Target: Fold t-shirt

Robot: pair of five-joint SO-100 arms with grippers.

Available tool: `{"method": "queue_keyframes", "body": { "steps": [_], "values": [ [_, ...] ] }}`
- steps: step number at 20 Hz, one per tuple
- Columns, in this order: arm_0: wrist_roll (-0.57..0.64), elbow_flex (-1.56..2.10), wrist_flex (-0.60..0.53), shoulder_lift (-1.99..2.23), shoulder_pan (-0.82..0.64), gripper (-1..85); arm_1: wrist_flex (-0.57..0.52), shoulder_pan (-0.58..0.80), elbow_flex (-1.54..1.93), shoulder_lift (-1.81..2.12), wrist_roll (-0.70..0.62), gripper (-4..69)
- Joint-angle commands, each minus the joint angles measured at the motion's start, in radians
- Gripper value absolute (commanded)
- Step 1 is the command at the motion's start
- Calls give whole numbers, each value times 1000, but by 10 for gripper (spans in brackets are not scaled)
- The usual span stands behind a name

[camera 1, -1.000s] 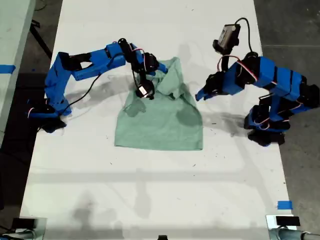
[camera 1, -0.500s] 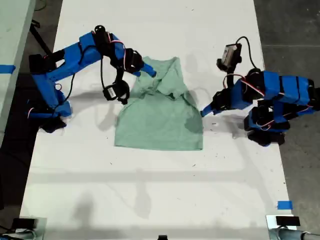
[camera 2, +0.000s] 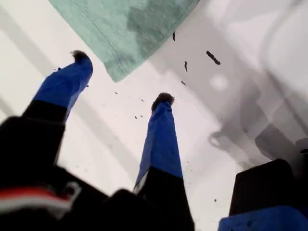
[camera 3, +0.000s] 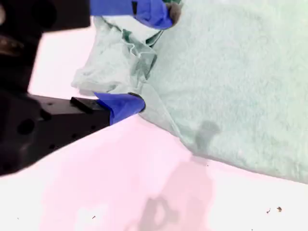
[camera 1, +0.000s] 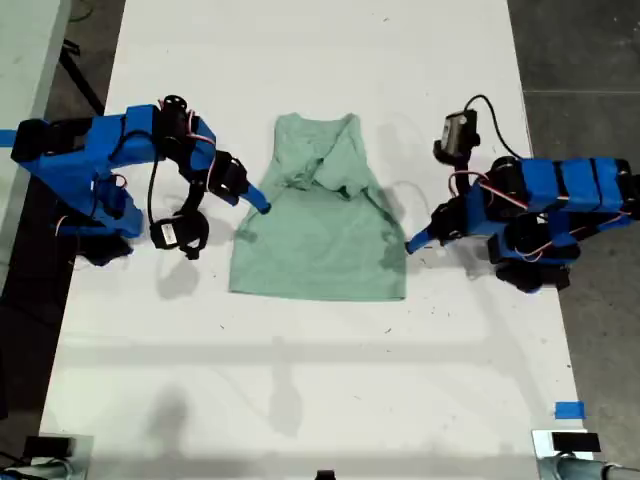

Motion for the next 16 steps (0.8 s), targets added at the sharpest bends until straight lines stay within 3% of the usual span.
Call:
{"method": "queue_keyframes", "body": {
  "steps": [1, 16],
  "values": [
    [-43, 15, -31, 51, 48, 292, -83, -5, 21, -17, -14, 301],
    [-95, -3, -63, 38, 97, 286, -448, 64, 169, -318, -77, 302]
  ]
}}
